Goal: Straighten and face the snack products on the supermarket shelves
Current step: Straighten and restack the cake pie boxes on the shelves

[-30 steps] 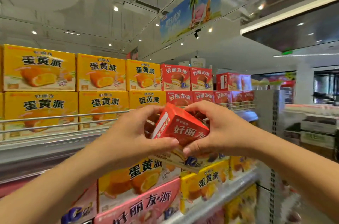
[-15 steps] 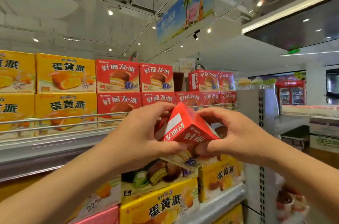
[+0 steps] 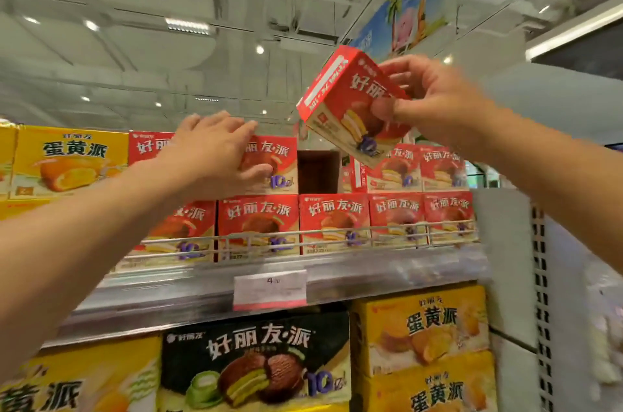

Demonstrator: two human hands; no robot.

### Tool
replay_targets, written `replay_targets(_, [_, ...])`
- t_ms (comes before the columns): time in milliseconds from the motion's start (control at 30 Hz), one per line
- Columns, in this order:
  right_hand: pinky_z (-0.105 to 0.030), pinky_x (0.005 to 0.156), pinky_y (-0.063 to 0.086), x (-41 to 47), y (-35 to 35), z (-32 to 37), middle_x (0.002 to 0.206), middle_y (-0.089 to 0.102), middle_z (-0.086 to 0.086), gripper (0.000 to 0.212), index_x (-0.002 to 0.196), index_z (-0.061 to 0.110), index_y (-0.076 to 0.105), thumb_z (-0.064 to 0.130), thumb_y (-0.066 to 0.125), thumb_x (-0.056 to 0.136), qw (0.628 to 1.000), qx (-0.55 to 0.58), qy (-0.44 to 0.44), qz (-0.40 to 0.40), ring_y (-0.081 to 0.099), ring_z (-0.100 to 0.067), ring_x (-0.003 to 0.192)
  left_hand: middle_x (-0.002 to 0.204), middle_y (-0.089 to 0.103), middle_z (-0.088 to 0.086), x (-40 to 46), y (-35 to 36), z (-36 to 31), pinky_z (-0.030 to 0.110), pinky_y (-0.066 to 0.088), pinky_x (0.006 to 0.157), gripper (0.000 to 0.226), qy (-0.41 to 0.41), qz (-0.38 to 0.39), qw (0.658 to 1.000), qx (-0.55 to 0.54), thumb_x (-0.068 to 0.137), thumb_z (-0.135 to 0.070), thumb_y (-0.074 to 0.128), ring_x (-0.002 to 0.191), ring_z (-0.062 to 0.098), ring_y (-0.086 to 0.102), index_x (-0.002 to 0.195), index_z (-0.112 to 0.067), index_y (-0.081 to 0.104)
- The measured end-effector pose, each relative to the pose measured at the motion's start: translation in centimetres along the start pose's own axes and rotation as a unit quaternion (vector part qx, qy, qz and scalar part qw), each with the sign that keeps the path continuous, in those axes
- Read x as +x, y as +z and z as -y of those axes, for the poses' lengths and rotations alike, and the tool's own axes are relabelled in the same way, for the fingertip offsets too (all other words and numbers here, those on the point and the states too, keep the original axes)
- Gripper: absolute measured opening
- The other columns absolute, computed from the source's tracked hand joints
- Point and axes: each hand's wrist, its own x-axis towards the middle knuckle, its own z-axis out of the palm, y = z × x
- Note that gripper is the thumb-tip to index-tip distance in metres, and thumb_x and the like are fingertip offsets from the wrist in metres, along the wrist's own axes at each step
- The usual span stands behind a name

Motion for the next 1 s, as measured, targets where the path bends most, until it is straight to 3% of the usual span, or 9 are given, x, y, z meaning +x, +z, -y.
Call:
replay_targets(133, [-0.016, 0.062, 0.054, 4.5, 1.1, -2.1, 0.102, 0.066, 0.009, 0.029, 0.11, 0.029, 0.058, 0.021, 0.071, 0.086, 0.999, -0.039, -0.002, 0.023, 0.068, -0.004, 0.088, 0.149, 0.039, 0.003, -0.5, 1.7, 0.6, 0.047, 0.023, 0.114, 0.092, -0.01, 0.002, 0.999, 0.046, 0.072, -0.083, 0.022, 0.137, 0.028, 0.036, 0.148, -0.029, 0.016])
replay_targets(300, [-0.028, 0.072, 0.057, 6.7, 2.2, -5.1, 0.097, 0.072, 0.003, 0.022, 0.113, 0.026, 0.062, 0.02, 0.062, 0.092, 0.998, -0.044, 0.026, 0.049, 0.071, -0.012, 0.088, 0.147, 0.04, 0.005, -0.4, 2.1, 0.9, 0.045, 0.027, 0.112, 0.093, -0.003, -0.009, 0.998, 0.056, 0.074, -0.081, 0.03, 0.134, 0.028, 0.038, 0.148, -0.028, 0.013])
replay_targets(467, [-0.021, 0.063, 0.055, 7.7, 2.4, -6.7, 0.094, 0.072, 0.0, 0.01, 0.1, 0.03, 0.062, 0.022, 0.059, 0.094, 0.997, -0.035, 0.035, 0.06, 0.072, -0.013, 0.083, 0.149, 0.035, 0.006, -0.3, 2.8, 1.1, 0.043, 0.021, 0.114, 0.092, 0.0, -0.017, 0.998, 0.066, 0.081, -0.077, 0.034, 0.136, 0.028, 0.032, 0.151, -0.024, 0.009])
replay_targets(633, [-0.031, 0.07, 0.058, 8.3, 2.1, -7.5, 0.094, 0.073, -0.001, 0.02, 0.113, 0.026, 0.063, 0.025, 0.061, 0.093, 0.993, -0.07, 0.051, 0.08, 0.073, -0.014, 0.081, 0.149, 0.033, 0.004, -0.2, 2.8, 1.2, 0.042, 0.019, 0.115, 0.092, 0.001, -0.011, 0.998, 0.054, 0.079, -0.078, 0.03, 0.137, 0.027, 0.029, 0.151, -0.025, 0.006])
replay_targets(1000, [-0.026, 0.068, 0.054, 7.3, 5.0, -7.7, 0.096, 0.068, 0.014, 0.033, 0.124, 0.03, 0.059, 0.042, 0.055, 0.094, 0.944, -0.258, 0.063, 0.194, 0.067, -0.006, 0.081, 0.151, 0.029, 0.004, -0.3, 2.7, 1.2, 0.044, 0.015, 0.117, 0.094, -0.002, -0.007, 0.998, 0.057, 0.076, -0.079, 0.023, 0.14, 0.028, 0.026, 0.151, -0.026, 0.002])
